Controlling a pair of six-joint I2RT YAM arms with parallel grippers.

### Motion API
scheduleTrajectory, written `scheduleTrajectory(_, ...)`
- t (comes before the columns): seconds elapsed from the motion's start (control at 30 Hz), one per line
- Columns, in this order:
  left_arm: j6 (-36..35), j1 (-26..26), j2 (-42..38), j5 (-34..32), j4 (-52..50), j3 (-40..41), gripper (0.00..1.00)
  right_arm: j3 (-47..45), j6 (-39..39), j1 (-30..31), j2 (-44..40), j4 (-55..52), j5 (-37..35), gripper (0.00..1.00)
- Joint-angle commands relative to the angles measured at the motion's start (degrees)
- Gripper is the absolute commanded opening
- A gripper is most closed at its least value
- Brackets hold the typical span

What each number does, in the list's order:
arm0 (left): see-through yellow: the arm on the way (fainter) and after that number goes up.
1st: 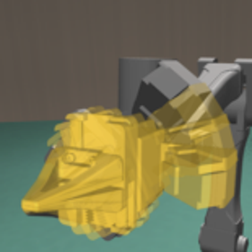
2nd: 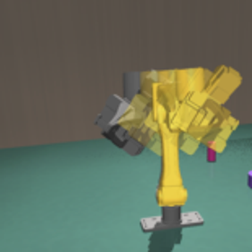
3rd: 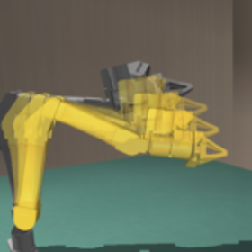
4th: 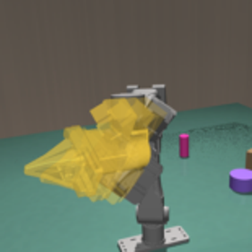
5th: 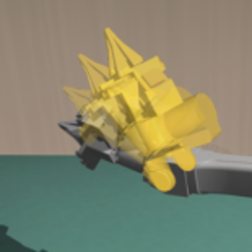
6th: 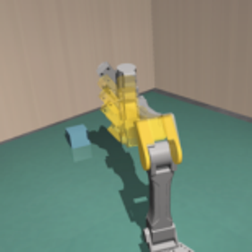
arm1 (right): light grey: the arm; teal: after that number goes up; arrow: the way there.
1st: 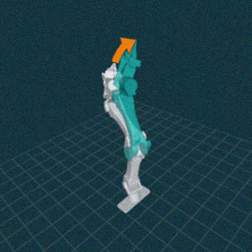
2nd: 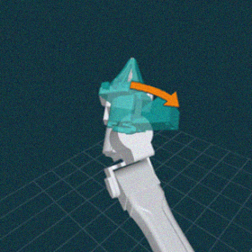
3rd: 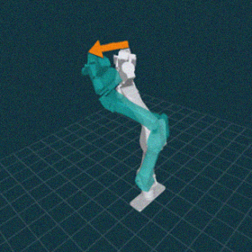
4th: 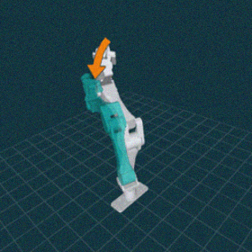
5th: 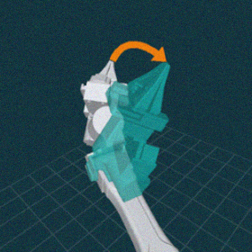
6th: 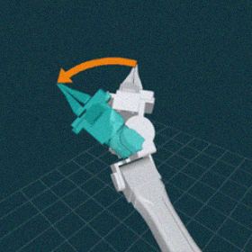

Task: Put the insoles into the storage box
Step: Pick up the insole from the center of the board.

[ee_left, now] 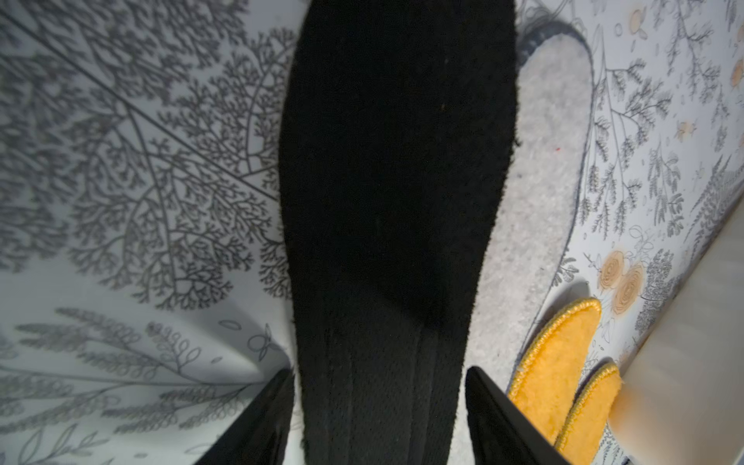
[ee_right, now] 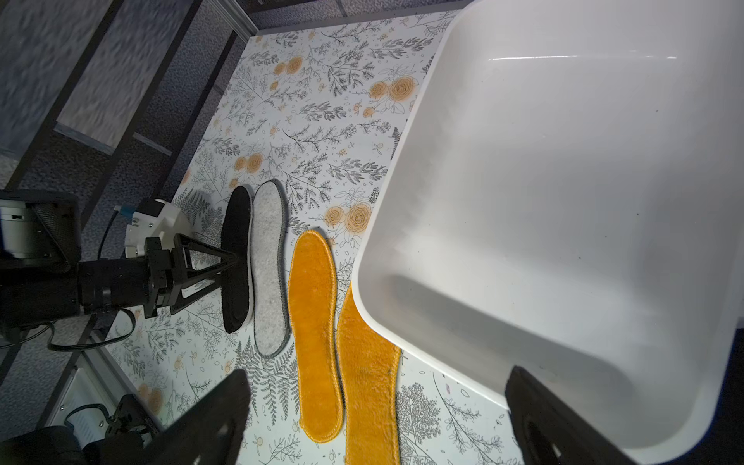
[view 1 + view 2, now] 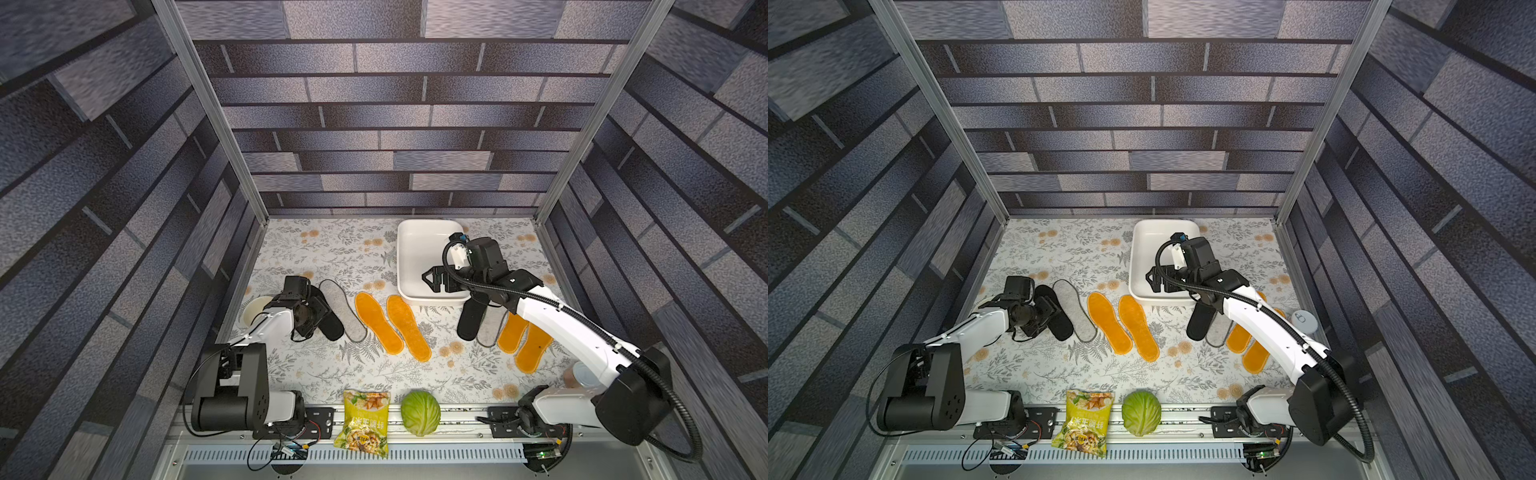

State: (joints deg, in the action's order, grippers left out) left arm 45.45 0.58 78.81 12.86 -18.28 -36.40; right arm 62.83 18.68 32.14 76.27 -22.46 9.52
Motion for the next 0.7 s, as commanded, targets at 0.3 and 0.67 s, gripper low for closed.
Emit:
scheduleTrajectory(0.3, -0.8, -4.0, 7.9, -9.4, -10.3, -3.0, 0.88, 0.1, 0.1, 0.6, -0.3, 1.6, 1.4, 1.0)
scheduleTrajectory(0.67, 1.9, -7.0, 14.4, -10.7, -21.5, -10.4, 0.83, -7.6, -2.9, 0.5, -7.1, 6.1, 1.2, 1.0)
